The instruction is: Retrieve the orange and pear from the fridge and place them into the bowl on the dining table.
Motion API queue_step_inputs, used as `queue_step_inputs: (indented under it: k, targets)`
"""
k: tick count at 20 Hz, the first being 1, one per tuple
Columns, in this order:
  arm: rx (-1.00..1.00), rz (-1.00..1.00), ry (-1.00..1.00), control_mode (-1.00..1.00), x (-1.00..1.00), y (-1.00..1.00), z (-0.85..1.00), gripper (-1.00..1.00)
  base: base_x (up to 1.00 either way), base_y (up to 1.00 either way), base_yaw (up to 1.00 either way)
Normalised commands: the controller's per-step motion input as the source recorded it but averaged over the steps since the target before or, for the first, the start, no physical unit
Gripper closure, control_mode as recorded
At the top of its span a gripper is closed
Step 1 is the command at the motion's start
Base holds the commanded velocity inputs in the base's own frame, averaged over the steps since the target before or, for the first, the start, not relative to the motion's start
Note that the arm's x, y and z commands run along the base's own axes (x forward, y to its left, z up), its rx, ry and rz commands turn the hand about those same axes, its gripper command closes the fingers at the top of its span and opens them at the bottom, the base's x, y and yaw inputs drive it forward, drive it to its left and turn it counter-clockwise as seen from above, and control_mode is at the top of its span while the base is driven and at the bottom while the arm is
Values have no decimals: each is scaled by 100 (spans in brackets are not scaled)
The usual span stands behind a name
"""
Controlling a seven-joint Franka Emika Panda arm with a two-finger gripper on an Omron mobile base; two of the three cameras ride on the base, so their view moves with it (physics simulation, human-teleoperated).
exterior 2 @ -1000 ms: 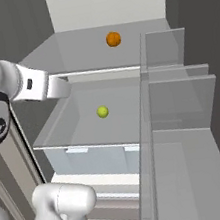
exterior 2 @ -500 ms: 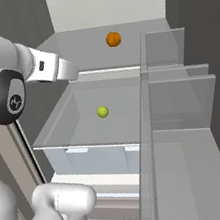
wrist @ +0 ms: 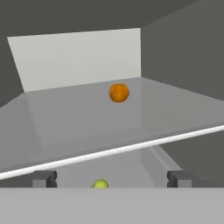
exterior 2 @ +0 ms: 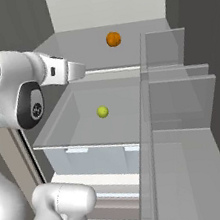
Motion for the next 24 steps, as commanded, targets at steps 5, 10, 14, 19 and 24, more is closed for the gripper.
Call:
queue_step_inputs:
  k: [5,10,14,19,24]
  targets:
    - [0,-1,12,-100,42,-26,9,-100,0,0,0]
    - [0,-3,15,-100,36,-26,14,-100,0,0,0]
    - [0,-1,7,-100,42,-16,1,-100,0,0,0]
    - [0,0,0,-100,40,-9,-1,-100,0,0,0]
    - [0,0,0,-100,41,-9,0,-100,0,0,0]
